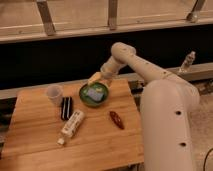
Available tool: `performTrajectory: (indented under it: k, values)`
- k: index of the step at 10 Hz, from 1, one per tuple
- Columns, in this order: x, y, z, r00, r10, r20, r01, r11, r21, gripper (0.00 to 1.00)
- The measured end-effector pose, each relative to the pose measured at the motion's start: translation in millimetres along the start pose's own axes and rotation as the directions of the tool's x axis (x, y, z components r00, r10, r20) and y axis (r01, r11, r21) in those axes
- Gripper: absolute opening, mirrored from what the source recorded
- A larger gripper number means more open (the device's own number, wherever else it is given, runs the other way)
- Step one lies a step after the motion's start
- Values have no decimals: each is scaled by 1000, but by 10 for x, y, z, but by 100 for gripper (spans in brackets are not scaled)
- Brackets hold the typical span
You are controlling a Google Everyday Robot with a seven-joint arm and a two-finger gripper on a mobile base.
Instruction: Pick up the ceramic cup
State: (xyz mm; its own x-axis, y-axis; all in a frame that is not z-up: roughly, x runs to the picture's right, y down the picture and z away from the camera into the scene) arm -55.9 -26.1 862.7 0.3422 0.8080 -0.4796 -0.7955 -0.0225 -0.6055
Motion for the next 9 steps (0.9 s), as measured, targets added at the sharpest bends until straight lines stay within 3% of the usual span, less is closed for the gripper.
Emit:
performTrajectory:
  k: [3, 4, 9]
  values:
    - [-205, 778, 466, 995, -96, -34, 96, 995, 22, 80]
    - [-226, 929, 561, 993, -114, -39, 115, 993, 23, 80]
    - [-164, 886, 592, 995, -91, -35, 92, 995, 30, 80]
